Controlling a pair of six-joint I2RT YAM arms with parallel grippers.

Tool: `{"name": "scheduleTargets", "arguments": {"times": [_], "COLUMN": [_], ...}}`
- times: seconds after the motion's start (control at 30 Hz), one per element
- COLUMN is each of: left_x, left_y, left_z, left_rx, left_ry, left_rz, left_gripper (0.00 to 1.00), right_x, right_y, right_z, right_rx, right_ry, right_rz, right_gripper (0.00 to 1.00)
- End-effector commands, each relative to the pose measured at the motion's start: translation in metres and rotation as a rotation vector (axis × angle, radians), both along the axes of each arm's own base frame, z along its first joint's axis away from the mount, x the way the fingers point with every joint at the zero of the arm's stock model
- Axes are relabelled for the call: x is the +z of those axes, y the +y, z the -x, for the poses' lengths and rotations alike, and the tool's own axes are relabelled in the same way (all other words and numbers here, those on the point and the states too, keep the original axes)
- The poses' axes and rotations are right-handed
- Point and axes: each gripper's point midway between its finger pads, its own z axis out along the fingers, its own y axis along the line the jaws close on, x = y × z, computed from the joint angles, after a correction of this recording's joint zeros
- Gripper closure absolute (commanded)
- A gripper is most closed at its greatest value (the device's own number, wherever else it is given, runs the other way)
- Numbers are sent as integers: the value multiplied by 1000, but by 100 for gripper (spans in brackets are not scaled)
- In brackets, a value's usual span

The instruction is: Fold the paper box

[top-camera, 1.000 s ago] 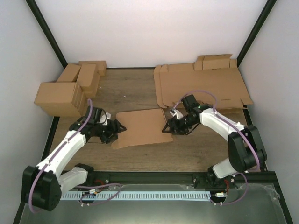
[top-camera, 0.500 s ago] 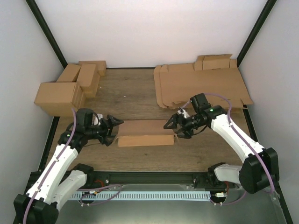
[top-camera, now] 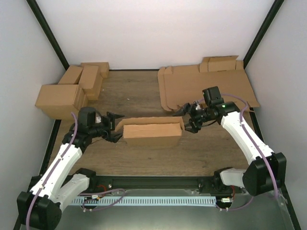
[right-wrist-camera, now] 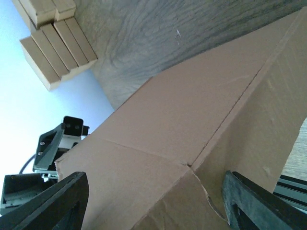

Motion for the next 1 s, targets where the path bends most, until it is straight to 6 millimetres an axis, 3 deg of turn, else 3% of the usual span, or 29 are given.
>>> {"name": "scheduleTargets", "arguments": {"times": [0.0, 0.23, 0.33, 0.47, 0.6, 0.73, 0.8, 0.9, 0.97], "left_x": [21, 6, 10, 17, 16, 13, 9, 0, -1], "left_y": [-21, -19, -12, 0, -3, -2, 0, 1, 2], "left_z": [-14, -35, -44, -49, -44, -36, -31, -23, -20], "left_rx": [-25, -108, -126, -133, -159, -173, -172, -172, -175], "left_ry": [10, -18, -71, -129, -141, -125, -117, -97, -103], "left_rz": [148, -6, -65, -146, -111, -119, -121, -122, -125], "left_gripper": [12, 9, 5, 0, 1, 9, 19, 33, 36], "right_x": [24, 10, 12, 15, 20, 21, 19, 16, 14], "right_y": [21, 23, 22, 17, 18, 16, 15, 14, 13], "right_z": [-19, -37, -44, -52, -54, -53, -50, -44, -41], "right_rx": [-18, -3, 4, -1, 16, 21, 24, 29, 36], "right_ry": [37, 28, -17, -78, -114, -114, -104, -88, -89], "right_rz": [-102, -50, -34, 14, 6, 23, 24, 30, 30], "right_gripper": [22, 21, 20, 18, 19, 25, 34, 41, 44]}}
